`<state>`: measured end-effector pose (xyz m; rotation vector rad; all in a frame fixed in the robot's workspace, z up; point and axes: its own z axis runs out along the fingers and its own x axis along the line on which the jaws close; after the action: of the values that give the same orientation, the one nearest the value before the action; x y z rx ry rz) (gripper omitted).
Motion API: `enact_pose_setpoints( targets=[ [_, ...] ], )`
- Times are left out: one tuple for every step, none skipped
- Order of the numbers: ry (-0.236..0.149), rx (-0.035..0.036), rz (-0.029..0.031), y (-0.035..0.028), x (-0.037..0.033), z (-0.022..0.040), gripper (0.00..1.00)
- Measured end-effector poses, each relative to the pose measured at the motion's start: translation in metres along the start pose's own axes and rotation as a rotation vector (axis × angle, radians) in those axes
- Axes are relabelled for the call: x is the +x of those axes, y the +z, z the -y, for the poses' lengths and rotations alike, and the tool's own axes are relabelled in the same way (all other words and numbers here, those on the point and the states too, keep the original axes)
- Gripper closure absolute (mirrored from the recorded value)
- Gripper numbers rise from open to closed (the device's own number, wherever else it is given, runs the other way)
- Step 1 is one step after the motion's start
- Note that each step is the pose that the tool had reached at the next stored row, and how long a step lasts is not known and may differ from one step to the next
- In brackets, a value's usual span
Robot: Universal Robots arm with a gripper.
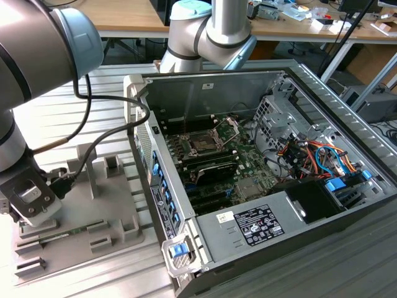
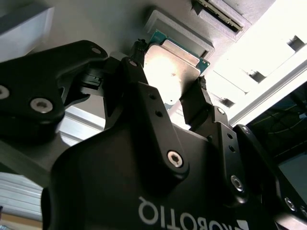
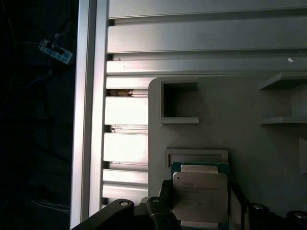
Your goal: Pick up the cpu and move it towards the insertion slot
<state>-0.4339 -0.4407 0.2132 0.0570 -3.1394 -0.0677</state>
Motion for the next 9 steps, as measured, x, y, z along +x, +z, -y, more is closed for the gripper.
enact_pose_setpoints(
  targets=[
    [0.0, 0.0, -0.0001, -0.0003, 0.0, 0.0, 0.45],
    [0.0, 0.0, -0.0001, -0.0007, 0.0, 0.0, 0.45],
    [0.0, 0.0, -0.0001, -0.001, 0.0, 0.0, 0.45],
    [0.0, 0.0, 0.0, -0.0013, 0.0, -0.0001, 0.45],
    [0.0, 0.0, -0.0001, -0.0018, 0.0, -0.0001, 0.45],
    [0.0, 0.0, -0.0001, -0.0021, 0.0, -0.0001, 0.45],
    [0.0, 0.0, -0.0001, -0.0024, 0.0, -0.0001, 0.45],
    [0.0, 0.0, 0.0, -0.0026, 0.0, -0.0001, 0.45],
    [0.0, 0.0, 0.0, -0.0028, 0.0, -0.0001, 0.45]
  ],
)
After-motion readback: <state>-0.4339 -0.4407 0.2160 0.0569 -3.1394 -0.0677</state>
